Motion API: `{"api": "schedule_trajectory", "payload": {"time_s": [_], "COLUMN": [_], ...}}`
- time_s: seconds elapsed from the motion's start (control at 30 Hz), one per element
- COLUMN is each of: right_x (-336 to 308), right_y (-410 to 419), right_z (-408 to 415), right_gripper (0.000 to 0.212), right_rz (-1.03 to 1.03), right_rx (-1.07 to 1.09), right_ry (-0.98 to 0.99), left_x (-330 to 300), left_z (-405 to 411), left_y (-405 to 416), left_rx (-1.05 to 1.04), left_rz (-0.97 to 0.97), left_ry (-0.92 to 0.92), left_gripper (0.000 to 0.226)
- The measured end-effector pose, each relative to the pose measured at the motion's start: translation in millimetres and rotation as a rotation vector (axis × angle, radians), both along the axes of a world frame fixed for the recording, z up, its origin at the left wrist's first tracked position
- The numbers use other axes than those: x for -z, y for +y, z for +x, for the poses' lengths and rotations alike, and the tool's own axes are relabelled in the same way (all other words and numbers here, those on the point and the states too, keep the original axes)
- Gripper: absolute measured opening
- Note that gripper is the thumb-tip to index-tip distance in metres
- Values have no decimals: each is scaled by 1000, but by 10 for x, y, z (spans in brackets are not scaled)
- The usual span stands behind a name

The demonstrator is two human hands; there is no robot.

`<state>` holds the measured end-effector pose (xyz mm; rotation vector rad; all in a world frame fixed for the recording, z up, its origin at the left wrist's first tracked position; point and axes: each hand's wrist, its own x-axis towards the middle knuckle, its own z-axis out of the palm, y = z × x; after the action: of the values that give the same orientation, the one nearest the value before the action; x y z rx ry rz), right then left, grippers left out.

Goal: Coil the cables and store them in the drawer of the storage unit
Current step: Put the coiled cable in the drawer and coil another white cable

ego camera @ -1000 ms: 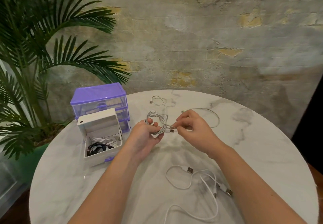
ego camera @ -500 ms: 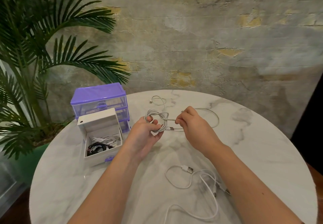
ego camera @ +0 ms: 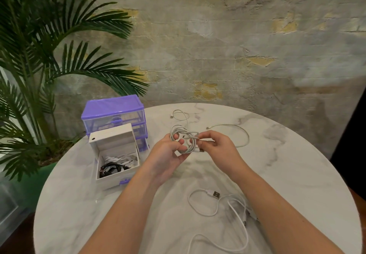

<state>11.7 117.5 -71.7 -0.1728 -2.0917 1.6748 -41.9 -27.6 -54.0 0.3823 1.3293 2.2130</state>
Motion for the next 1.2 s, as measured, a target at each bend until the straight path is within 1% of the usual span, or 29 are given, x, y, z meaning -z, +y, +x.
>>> {"api": "schedule_trajectory", "payload": {"time_s": [0.17, 0.27, 0.33, 0.4, 0.47, 0.53, 0.6, 0.63, 0.7, 0.77, 0.83, 0.97, 1.03, 1.13, 1.2], "right_x": [13, 15, 16, 16, 13, 11, 12, 16, 18, 19, 11, -20, -29, -57, -88], "right_y": [-17, -35, -48, -61, -68, -64, -51, -40, -27, -18, -9, -1, -3, 11, 22], "right_z": [4, -5, -18, -33, -44, -51, -53, -53, -55, -56, -48, 1, 19, 44, 68], "right_gripper": [10, 14, 15, 16, 15, 16, 16, 16, 17, 18, 21, 18, 15, 16, 16], "right_rz": [-303, -446, -483, -508, -539, -572, -608, -621, -634, -648, -635, -478, -457, -422, -353], "right_rx": [-179, -215, -188, -163, -144, -125, -121, -116, -101, -95, -102, -121, -147, -200, -228], "right_ry": [45, 81, 94, 114, 140, 158, 171, 174, 170, 164, 153, 68, 34, 24, 27], "left_x": [7, 5, -5, -14, -37, -66, -64, -39, -6, 31, 42, 55, 56, 58, 53], "left_z": [24, 37, 42, 48, 56, 60, 45, 31, 34, 20, 6, -5, -1, 0, 8], "left_y": [13, 39, 46, 42, 36, 28, 32, 38, 56, 64, 55, 32, 30, 40, 42], "left_rx": [10, 19, 23, 20, 32, 58, 61, 52, 28, -29, -77, -116, -119, -132, -142], "left_rz": [50, 84, 89, 52, 33, 62, 73, 40, -48, -99, -125, -107, -78, -39, -34], "left_ry": [-4, -32, -41, -33, -52, -102, -102, -58, 38, 84, 85, -53, -116, -160, -171], "left_gripper": [35, 37, 37, 34, 23, 10, 22, 27, 32, 27, 20, 13, 12, 13, 9]}}
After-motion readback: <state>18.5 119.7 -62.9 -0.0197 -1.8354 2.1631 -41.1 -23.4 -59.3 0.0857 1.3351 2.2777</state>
